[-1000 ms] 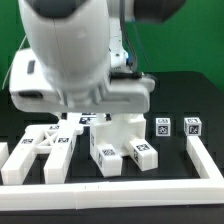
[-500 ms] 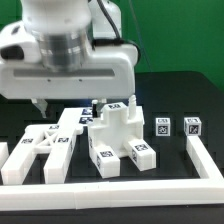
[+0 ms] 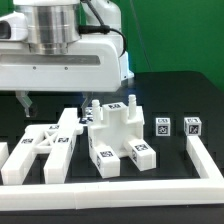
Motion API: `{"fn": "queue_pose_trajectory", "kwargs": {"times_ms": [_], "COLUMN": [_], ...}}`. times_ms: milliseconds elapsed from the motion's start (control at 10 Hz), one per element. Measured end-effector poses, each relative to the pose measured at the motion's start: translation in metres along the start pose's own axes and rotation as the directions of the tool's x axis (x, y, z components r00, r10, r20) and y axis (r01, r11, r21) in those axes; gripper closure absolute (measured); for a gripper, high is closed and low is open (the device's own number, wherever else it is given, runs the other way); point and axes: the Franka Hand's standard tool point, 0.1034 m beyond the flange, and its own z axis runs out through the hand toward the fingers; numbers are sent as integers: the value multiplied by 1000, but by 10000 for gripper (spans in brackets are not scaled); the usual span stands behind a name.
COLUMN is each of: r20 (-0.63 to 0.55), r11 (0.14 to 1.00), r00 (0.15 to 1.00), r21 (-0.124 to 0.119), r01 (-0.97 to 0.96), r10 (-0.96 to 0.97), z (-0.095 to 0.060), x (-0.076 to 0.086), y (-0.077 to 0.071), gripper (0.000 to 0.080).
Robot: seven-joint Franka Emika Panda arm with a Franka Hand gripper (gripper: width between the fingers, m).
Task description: Assemble chair
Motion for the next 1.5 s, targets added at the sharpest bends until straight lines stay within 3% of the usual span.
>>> {"fn": "queue_pose_trajectory", "kwargs": {"times_ms": [200,300,500,800,1200,1500], "r20": [14,62,73,62,61,68], "r11": [1000,998,996,995,995,996], "r00": [1000,997,995,995,996,995], "r21": [6,37,54,58,58,55], "r01": [-10,-52,-70,-76,-76,-73], "r10": [10,50,66,72,72,69], "z": [3,8,15,29,28,36], "x": [-2,-8,-9,-17,-16,-23], "y": [1,4,13,14,14,15], "gripper": [150,150,150,150,150,150]}}
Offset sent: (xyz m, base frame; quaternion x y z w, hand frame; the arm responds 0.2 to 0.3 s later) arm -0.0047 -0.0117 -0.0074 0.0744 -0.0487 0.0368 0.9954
